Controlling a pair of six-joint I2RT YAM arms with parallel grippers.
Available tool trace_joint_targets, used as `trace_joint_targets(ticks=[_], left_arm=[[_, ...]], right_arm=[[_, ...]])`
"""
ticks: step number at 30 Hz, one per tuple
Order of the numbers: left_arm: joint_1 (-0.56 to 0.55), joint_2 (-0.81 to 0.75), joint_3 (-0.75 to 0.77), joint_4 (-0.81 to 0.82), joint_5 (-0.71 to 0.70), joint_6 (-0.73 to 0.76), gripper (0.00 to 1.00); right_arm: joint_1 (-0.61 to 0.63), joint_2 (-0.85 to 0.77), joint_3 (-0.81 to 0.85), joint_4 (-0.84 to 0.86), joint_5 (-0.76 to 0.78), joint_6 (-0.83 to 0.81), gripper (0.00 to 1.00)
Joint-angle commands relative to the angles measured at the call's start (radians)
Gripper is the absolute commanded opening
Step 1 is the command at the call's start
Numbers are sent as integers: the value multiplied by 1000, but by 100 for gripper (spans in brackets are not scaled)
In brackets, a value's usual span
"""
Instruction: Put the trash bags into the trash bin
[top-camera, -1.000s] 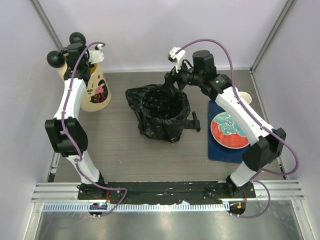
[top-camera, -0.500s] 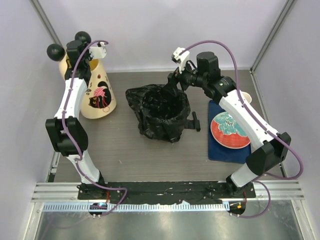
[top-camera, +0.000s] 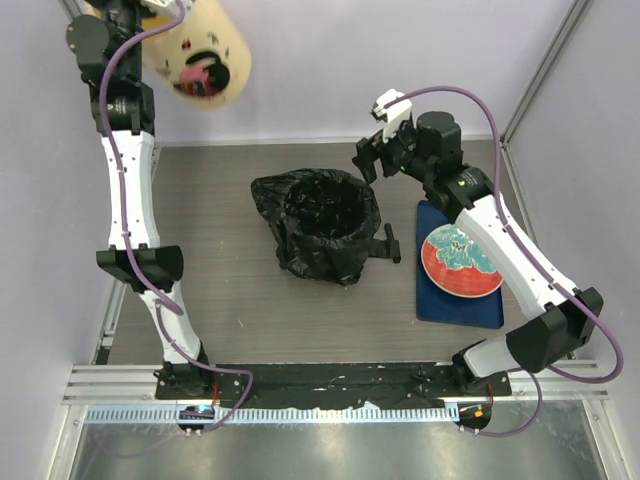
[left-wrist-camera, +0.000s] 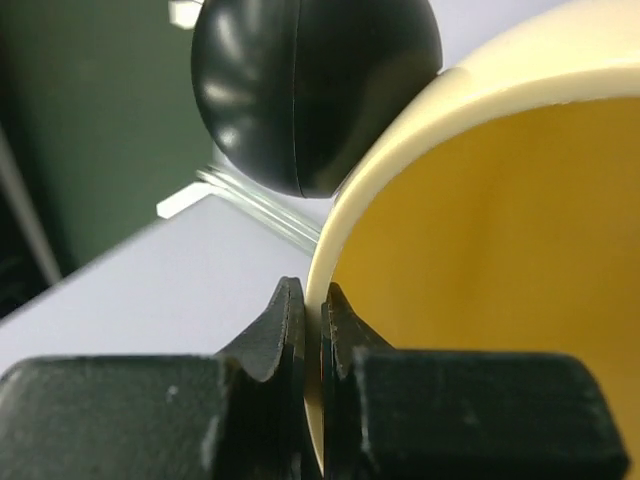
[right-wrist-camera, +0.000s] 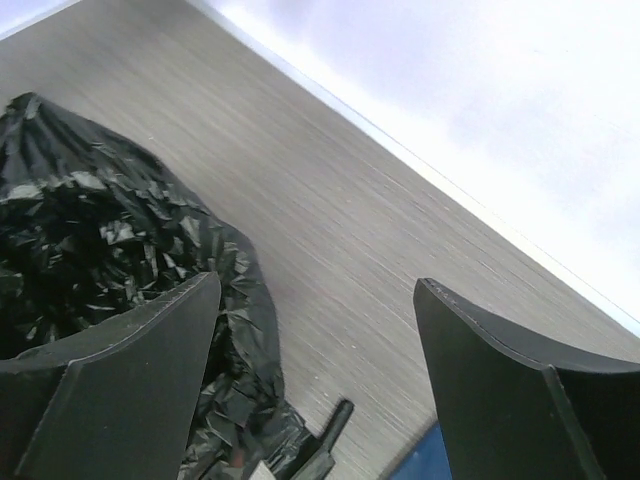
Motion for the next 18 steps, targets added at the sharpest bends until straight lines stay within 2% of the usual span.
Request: trace_joint_targets(ticks=[1,3,4,7,12,15,18], left_arm=[[-25,50,304,229,141,-76,0],[-73,-6,225,263,182,-99,0],[-94,-77,121,286,204,-141,0],[-143,-152,11,326,250,-212,0],[-200,-211,20,289,316,-402,0],[-220,-249,3,239,423,-512,0],[-255,-312,-59,150,567,-527,0]], right_arm=[[-33,-72,-27,100,163,51,86],[-58,-91,-46,102,172,84,87],[-68,-97,-54,99,176,94,88],[-110,-127,-96,97,176,115,88],[-148,-170,-162,94,165,118,88],[-154,-195,-186,94,168,112,88],[-162,-215,-201,89,183,106,89]])
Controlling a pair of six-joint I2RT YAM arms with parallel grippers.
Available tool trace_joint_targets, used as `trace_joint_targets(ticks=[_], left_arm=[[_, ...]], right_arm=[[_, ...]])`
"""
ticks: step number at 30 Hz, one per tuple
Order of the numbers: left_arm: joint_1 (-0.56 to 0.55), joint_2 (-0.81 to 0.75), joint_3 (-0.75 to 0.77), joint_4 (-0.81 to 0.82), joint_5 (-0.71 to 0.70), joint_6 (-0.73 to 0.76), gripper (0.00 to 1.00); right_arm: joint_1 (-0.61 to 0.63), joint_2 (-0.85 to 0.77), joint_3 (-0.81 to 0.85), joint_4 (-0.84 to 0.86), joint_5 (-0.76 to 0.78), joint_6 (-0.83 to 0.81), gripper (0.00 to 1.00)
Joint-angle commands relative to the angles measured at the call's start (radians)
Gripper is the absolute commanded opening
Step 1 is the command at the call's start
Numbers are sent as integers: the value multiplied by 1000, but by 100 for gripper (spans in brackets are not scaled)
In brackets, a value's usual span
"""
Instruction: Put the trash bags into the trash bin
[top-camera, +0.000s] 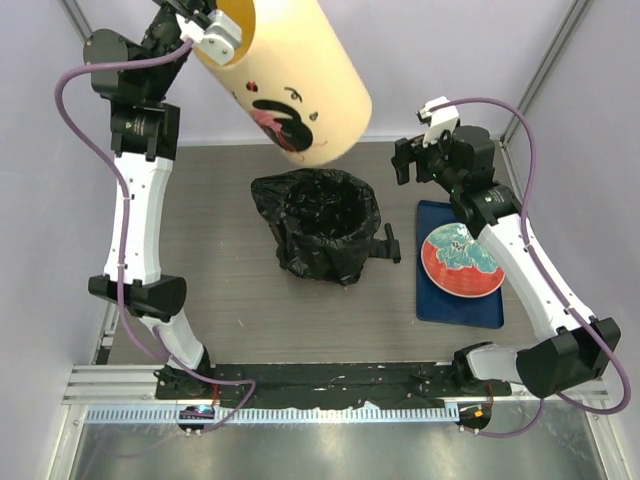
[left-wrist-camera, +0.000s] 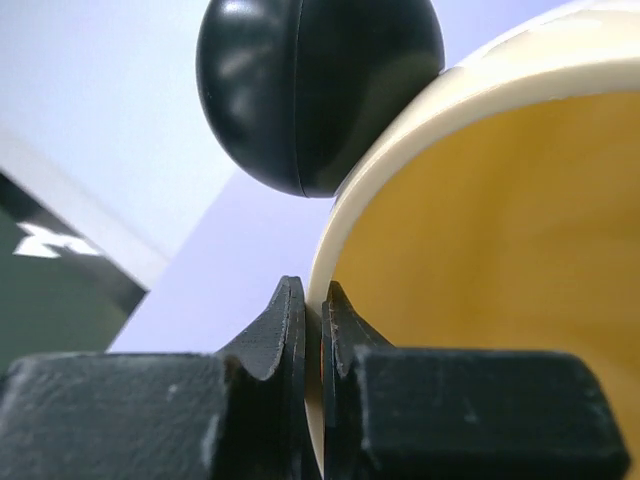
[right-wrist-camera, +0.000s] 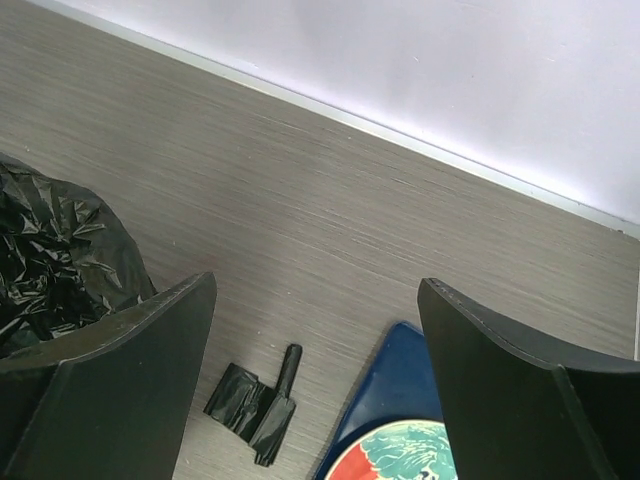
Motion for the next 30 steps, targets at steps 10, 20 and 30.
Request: trace_joint_targets(ticks=[10,20,30], left_arm=[[-161,-187,-86,-256,268,101,0],[-306,-198,-164,-379,133,463,0],[-333,-178,-168,-334,72,494,0]], right_arm=[[-23,-112,-49,25,111,6,90],[-27,-130,-52,0,85,15,91],[-26,-132,-55,-17,73,11,91]])
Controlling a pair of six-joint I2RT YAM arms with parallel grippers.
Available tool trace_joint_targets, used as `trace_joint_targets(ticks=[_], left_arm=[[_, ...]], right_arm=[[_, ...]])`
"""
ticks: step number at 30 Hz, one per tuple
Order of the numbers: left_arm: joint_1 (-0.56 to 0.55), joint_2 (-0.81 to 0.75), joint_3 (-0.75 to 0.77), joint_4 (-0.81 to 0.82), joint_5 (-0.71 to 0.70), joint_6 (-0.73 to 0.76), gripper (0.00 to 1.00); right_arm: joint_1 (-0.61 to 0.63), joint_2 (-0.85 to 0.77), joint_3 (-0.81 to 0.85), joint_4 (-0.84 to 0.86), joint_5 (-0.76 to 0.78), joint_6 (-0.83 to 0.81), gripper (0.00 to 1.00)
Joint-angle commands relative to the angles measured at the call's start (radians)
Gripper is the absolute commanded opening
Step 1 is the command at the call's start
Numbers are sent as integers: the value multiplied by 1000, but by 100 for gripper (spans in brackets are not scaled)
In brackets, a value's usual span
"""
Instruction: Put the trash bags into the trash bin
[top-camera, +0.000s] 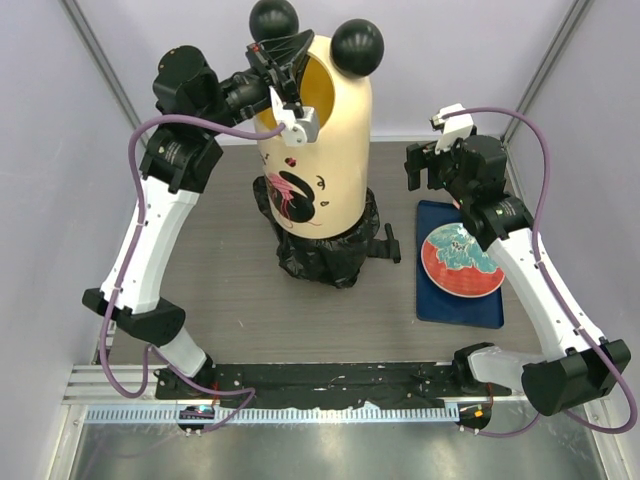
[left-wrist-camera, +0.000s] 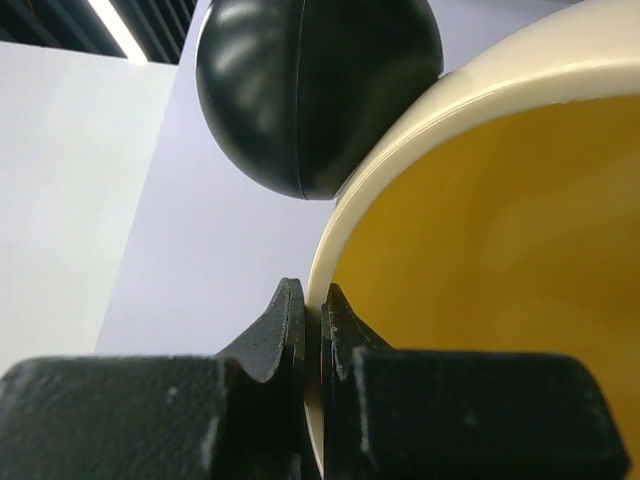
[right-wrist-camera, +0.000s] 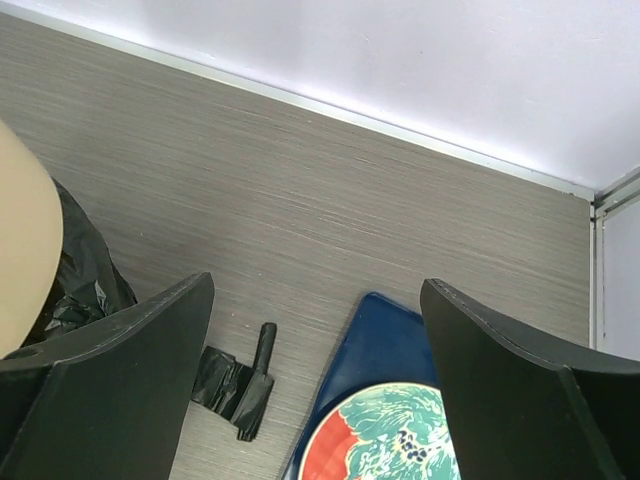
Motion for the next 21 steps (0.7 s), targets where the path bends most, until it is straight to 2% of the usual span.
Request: trace_joint_targets(ticks=[1,6,12,15,21], left_arm=[[-11,-20,27,143,-50,54,0],[-18,-19,32,141,-42,19,0],[-69,-53,-71,146,-61,16,0],[-87,-84,-158,172,-74,36,0],[-118,-213,-460,247,-124,151,2]], right_arm=[[-6,-31,2,18,-13,9,91],[-7,-25,1,16,-19,9,91],[-9,-17,4,15,-22,6,91],[-10,-14,7,15,-22,6,91],[-15,-25,4,1,-25,6,91]])
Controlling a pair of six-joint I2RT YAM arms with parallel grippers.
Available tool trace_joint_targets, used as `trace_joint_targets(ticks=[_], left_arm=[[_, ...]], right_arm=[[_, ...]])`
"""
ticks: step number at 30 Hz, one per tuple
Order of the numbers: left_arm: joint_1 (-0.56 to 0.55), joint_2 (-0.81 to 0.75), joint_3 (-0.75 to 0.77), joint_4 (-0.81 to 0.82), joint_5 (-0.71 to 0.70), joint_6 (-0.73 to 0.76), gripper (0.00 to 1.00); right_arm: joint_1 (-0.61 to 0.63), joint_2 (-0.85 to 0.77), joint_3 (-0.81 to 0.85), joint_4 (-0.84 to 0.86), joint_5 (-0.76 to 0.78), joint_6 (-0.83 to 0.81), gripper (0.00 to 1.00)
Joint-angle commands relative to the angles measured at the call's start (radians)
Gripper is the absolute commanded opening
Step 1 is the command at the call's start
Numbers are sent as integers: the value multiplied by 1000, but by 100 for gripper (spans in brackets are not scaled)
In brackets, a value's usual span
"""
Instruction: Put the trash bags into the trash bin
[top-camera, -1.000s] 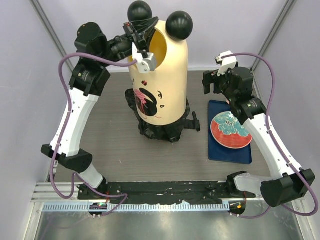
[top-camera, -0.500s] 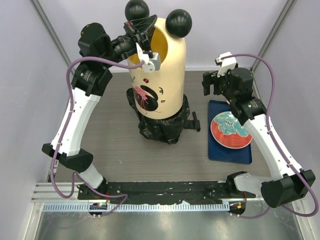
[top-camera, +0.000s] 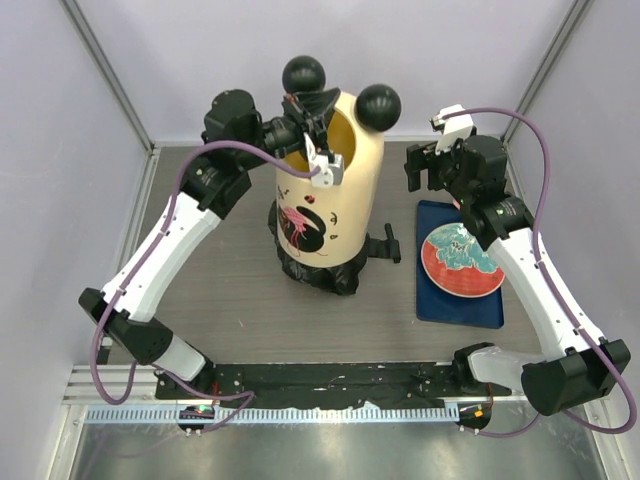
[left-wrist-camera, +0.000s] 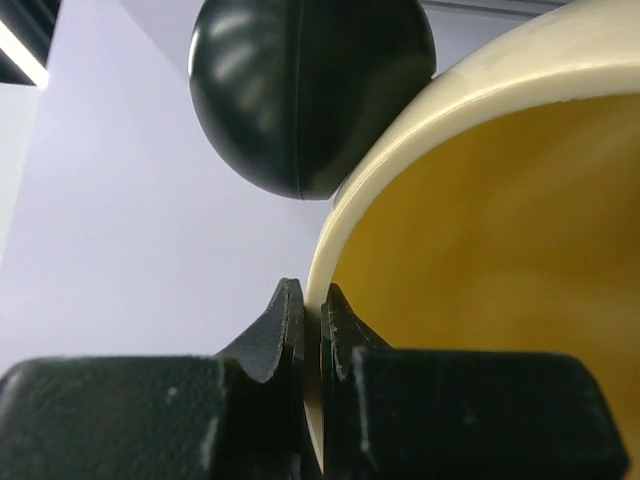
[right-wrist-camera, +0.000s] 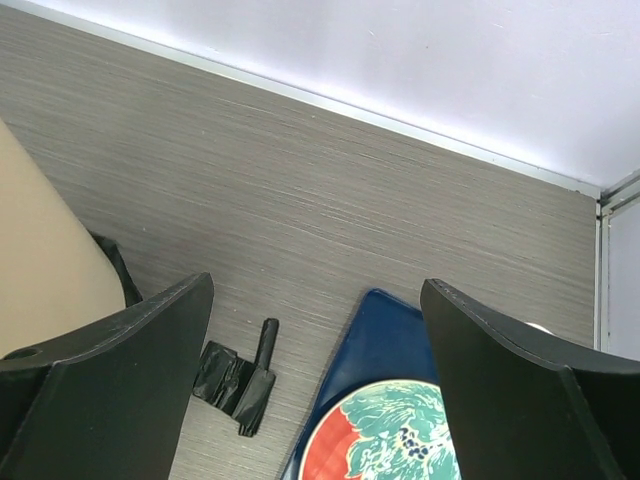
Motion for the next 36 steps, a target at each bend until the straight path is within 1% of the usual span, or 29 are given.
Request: trace_joint_targets(ticks=[1,2,3,4,6,7,8,9,10,12,13,14,15,16,18,21,24,26,27,28,30,36], left_arm=[[-19,-146,-183,155,-55,77,5],[-21,-186,-217,155,-66,74,6],[-24,-212,-254,155,-77,74,9],[-27,-235,-326,153,-92,71,17],[-31,-312,-392,149,-98,31,27],[-38,-335,-450,118,-92,19,38],[-42,-364,-480,104,-91,4,44],[-48,-411,-510,86,-91,-19,47],[-62,-437,-568,53,-95,-36,48],[-79,-497,-627,11,-111,-61,48],[-94,-510,-682,-33,-115,-56,47],[-107,-520,-711,-41,-143,-53,47],[-120,-528,-740,-41,-167,-52,47],[-157,-528,-783,-41,-202,-40,47],[-206,-516,-814,-41,-287,-27,47],[-240,-476,-805,-41,-354,-53,44],[-249,-456,-797,-52,-370,-105,42],[-251,-458,-793,-115,-350,-122,43],[-252,-456,-787,-141,-341,-136,45],[-252,-451,-781,-191,-332,-151,46],[-254,-425,-759,-265,-328,-203,45],[-254,-309,-742,-319,-397,-384,41]], right_arm=[[-8,-26,3,8,-7,6,91],[-9,-29,-2,7,-7,7,91],[-11,-34,-9,4,-42,9,91],[-11,-40,-13,2,-59,11,92],[-11,-45,-20,-7,-93,11,92],[-11,-45,-20,-18,-108,11,92],[-11,-43,-20,-25,-151,9,91],[-11,-42,-17,-34,-177,3,92],[-11,-39,-13,-57,-208,-6,91],[-11,-27,-7,-77,-293,-8,91],[-11,-20,0,-108,-327,-12,91],[-11,-7,7,-125,-397,-17,91],[-11,1,10,-142,-433,-19,91],[-11,9,13,-175,-465,-23,91],[-11,30,12,-203,-536,-25,91],[-13,47,-14,-237,-570,-26,89],[-11,55,-52,-248,-593,-29,87],[-11,64,-69,-246,-619,-20,86],[-11,70,-71,-245,-625,-14,86],[-11,84,-72,-239,-636,-6,86],[-11,95,-76,-226,-634,3,85],[-11,145,-43,-205,-619,9,85]])
